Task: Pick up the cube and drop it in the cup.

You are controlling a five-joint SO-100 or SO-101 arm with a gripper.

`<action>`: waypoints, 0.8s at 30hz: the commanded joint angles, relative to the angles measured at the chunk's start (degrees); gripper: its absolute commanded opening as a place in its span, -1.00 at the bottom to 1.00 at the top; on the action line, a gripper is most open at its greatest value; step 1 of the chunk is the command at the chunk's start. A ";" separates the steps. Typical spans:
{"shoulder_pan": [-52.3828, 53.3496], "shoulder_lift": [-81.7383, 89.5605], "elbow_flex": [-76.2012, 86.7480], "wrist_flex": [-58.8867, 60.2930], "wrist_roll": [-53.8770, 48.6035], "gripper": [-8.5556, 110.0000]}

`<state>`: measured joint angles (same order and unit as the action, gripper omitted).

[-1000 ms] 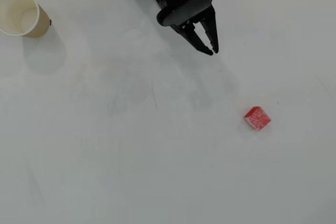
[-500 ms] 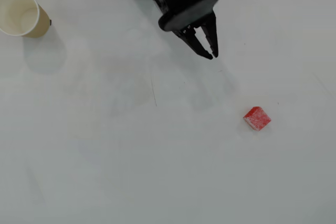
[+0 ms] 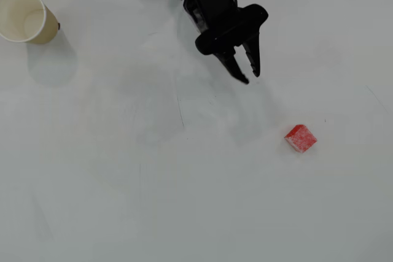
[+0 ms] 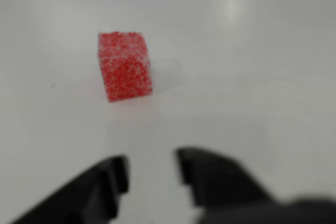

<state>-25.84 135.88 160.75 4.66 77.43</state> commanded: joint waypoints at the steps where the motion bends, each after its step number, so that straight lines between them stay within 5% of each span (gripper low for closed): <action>1: -0.09 -3.43 -10.99 -3.16 -0.18 -0.51; 12: 0.70 -19.25 -22.59 -6.77 -0.18 -0.27; 24: 1.76 -37.18 -33.49 -10.72 0.44 -0.26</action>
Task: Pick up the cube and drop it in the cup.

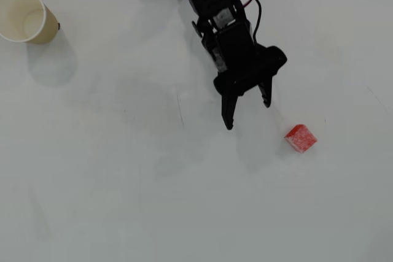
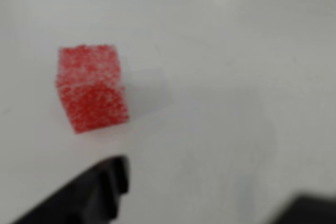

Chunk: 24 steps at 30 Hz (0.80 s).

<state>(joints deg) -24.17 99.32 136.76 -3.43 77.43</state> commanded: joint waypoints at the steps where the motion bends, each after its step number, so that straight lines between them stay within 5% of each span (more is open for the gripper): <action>1: 0.09 -1.93 -10.55 -2.81 0.44 -0.26; 24: -8.61 -19.86 -25.14 -6.59 0.53 -0.26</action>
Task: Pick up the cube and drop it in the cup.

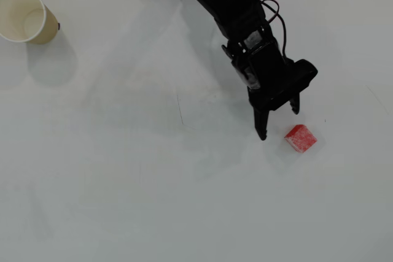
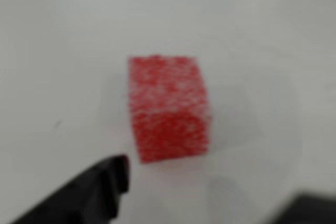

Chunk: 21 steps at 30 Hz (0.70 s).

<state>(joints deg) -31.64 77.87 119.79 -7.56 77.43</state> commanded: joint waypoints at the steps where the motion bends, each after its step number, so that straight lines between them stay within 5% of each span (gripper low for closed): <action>1: -1.32 1.05 -8.70 -2.46 0.53 -0.26; 21: -0.44 -9.23 -17.58 -2.81 0.53 -0.26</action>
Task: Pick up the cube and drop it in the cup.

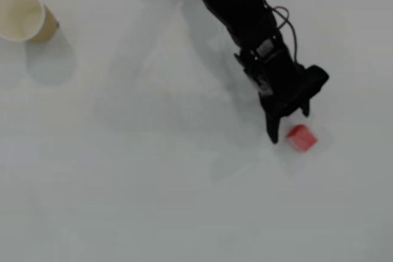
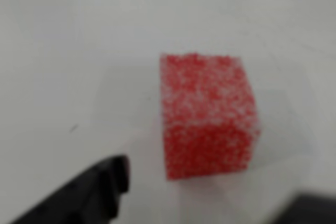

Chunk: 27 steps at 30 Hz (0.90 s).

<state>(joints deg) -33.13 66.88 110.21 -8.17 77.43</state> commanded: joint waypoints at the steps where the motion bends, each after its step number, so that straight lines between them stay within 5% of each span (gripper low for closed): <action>1: 1.23 1.23 -8.44 -2.20 0.53 -0.26; 27: 2.37 -9.14 -21.09 -1.93 0.44 -0.26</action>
<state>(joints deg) -31.11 55.02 96.94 -8.17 77.43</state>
